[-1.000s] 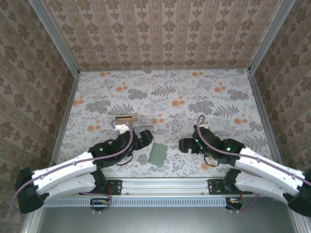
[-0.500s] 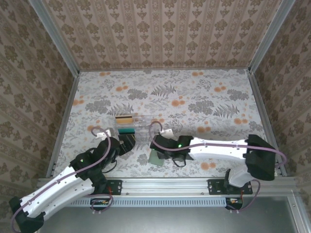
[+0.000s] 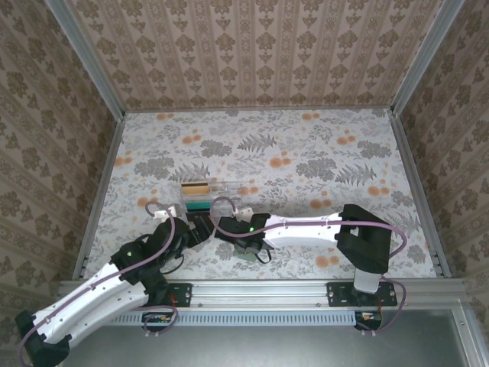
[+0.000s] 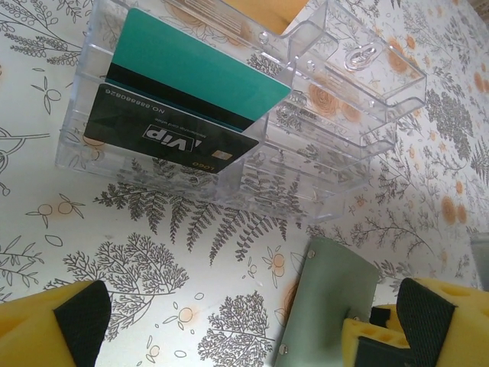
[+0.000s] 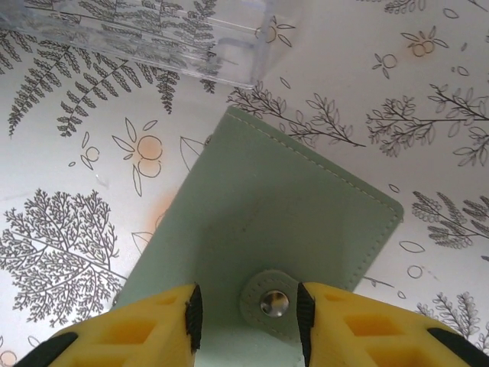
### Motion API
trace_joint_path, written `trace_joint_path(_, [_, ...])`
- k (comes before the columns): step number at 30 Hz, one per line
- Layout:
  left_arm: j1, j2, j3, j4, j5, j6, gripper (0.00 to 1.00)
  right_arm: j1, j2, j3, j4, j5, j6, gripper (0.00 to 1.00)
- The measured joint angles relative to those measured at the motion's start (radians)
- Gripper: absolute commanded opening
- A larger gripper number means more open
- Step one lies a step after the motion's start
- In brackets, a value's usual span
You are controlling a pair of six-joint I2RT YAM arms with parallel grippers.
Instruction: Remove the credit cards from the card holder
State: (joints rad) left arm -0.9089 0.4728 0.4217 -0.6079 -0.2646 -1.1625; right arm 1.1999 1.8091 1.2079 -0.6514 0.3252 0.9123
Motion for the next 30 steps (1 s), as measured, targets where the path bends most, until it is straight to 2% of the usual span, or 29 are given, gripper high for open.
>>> trace_joint_path(5, [0.000, -0.012, -0.003, -0.003, 0.007, 0.000, 1.00, 0.000, 0.026, 0.008, -0.021, -0.005, 0.000, 0.45])
trace_joint_path(10, [0.000, -0.022, -0.005, -0.010, 0.007, 0.000, 1.00, 0.000, 0.027, 0.008, -0.047, -0.011, 0.001, 0.43])
trace_joint_path(16, [0.000, -0.023, -0.010, -0.018, 0.007, 0.000, 1.00, -0.001, 0.027, 0.008, -0.048, -0.019, 0.005, 0.18])
trace_joint_path(21, [0.000, -0.023, -0.010, -0.018, 0.007, -0.001, 1.00, -0.002, 0.027, 0.008, -0.048, -0.018, -0.007, 0.06])
trace_joint_path(22, [0.000, -0.023, -0.010, -0.018, 0.008, -0.001, 1.00, -0.002, 0.027, 0.008, -0.047, -0.018, -0.011, 0.01])
trace_joint_path(24, [0.000, -0.023, -0.011, -0.016, 0.011, -0.001, 0.99, -0.002, 0.025, 0.006, -0.045, -0.018, -0.019, 0.00])
trace_joint_path(26, [0.001, -0.023, -0.016, -0.007, 0.021, -0.003, 0.93, -0.002, 0.016, -0.001, -0.037, -0.018, -0.027, 0.00])
trace_joint_path(30, [0.001, -0.012, -0.041, 0.043, 0.053, -0.022, 0.68, -0.002, -0.029, -0.019, -0.026, -0.018, -0.051, 0.00])
